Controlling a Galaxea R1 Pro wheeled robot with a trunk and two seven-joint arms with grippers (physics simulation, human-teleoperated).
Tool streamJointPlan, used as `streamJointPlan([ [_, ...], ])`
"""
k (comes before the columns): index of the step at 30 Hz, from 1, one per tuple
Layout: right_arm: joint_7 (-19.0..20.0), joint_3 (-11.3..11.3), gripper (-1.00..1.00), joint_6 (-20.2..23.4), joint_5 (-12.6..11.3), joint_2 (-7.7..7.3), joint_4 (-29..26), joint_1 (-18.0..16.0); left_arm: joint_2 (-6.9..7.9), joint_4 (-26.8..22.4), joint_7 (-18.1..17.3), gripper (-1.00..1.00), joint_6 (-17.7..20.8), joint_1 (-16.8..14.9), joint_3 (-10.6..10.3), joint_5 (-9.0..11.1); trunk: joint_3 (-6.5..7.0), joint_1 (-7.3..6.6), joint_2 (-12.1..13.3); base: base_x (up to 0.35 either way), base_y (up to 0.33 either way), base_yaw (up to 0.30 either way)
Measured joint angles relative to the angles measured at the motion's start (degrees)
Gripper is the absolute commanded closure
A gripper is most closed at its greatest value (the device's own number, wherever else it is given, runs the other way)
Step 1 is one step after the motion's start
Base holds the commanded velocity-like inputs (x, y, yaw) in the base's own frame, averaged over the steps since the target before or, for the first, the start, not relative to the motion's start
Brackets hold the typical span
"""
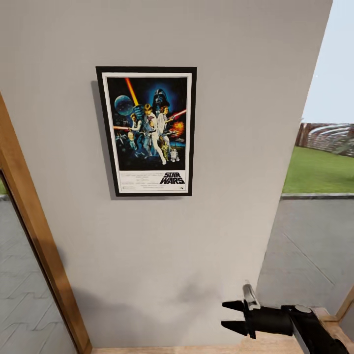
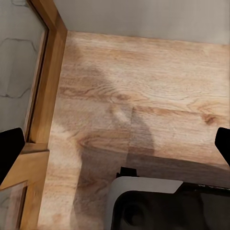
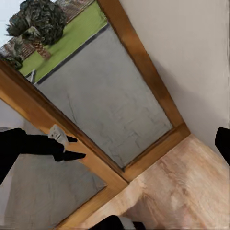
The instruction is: Pick up the poster from the kitchen countertop and hang it on one of the wall nails in the kitchen.
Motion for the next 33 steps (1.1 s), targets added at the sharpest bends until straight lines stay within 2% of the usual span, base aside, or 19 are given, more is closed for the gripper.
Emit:
streamJointPlan([
  [2,-0.36,-0.40,-1.00,-3.11,-0.03,-1.36,8.20,0.21,0.03,0.00,0.00,-1.00,0.03,-0.01,0.01,0.00,0.00,0.00,0.00,0.000,0.000,0.000],
  [3,-2.35,-0.72,-1.00,-9.52,-0.06,-2.71,15.40,0.32,0.02,0.00,0.00,-1.00,0.02,-0.01,0.01,0.00,0.01,0.00,-0.01,0.000,0.000,0.000],
  [4,-3.04,-0.55,-1.00,-11.08,-0.05,-2.97,24.27,0.60,0.03,-0.01,0.00,-1.00,0.03,-0.01,0.02,0.00,-0.01,0.00,0.01,0.000,0.000,0.000],
  [7,-6.99,-0.68,-1.00,-15.40,-0.04,-3.57,32.63,0.47,0.05,0.00,-0.01,-1.00,0.03,-0.02,0.01,0.00,0.00,0.00,0.00,0.000,0.000,0.000],
  [8,-16.36,-1.13,-1.00,-19.12,-0.03,-4.05,38.45,1.71,0.06,0.01,-0.01,-1.00,0.04,-0.02,0.01,0.00,0.01,0.00,-0.01,0.000,0.000,0.000],
  [9,-17.20,-0.21,-1.00,-19.48,0.04,-4.09,41.04,2.26,0.06,0.00,-0.01,-1.00,0.05,0.00,0.02,0.00,-0.01,0.00,0.00,0.000,0.000,0.000],
  [14,-25.23,-0.47,-1.00,-19.74,0.00,-4.71,42.71,4.93,0.02,0.07,0.06,-1.00,0.05,-0.02,0.02,-0.02,0.00,0.00,0.00,0.000,0.000,0.000],
  [15,-37.13,0.08,-1.00,-19.67,0.07,-4.49,44.77,6.04,-0.01,0.08,0.07,-1.00,0.10,-0.02,-0.01,-0.06,-0.01,0.00,0.00,0.000,0.000,0.000],
  [18,-43.20,-0.20,-1.00,-19.51,0.00,-4.26,45.21,6.35,-0.02,0.10,0.07,-1.00,0.12,-0.03,-0.03,-0.10,0.00,0.00,0.00,0.000,0.000,0.000],
  [20,-51.01,-0.16,-1.00,-19.21,0.00,-3.33,45.45,6.79,-0.02,0.25,0.10,-1.00,0.13,-0.03,-0.06,-0.14,0.00,0.00,0.00,0.000,0.000,0.000],
  [21,-53.28,-0.18,-1.00,-19.17,-0.02,-2.97,45.49,7.03,-0.02,0.43,0.09,-1.00,0.13,-0.03,-0.08,-0.14,0.00,0.00,0.00,0.000,0.000,0.000],
  [22,-57.81,-0.13,-1.00,-19.12,-0.04,-2.17,45.54,7.48,-0.02,1.07,0.11,-1.00,0.11,-0.03,-0.16,-0.16,0.00,0.00,0.00,0.000,0.000,0.000],
  [23,-60.30,-0.16,-1.00,-19.10,-0.07,-1.72,45.55,7.71,-0.02,1.49,0.11,-1.00,0.09,-0.03,-0.22,-0.18,0.00,0.00,0.00,0.000,0.000,0.000],
  [24,-76.38,-0.13,-1.00,-19.07,-0.17,0.87,45.62,8.47,-0.02,3.13,0.11,-1.00,0.06,-0.01,-0.48,-0.23,-0.01,0.00,0.00,0.000,0.000,0.000],
  [27,-82.51,-0.22,-1.00,-19.17,-0.27,1.72,45.55,8.60,-0.02,3.46,0.08,-1.00,0.05,-0.03,-0.53,-0.24,0.00,0.00,0.00,0.000,0.000,0.000],
  [33,-83.77,-0.20,-1.00,-19.29,-0.38,2.05,45.53,8.63,-0.02,3.53,0.08,-1.00,0.05,-0.01,-0.54,-0.24,0.00,0.00,0.00,0.000,0.000,0.000],
])
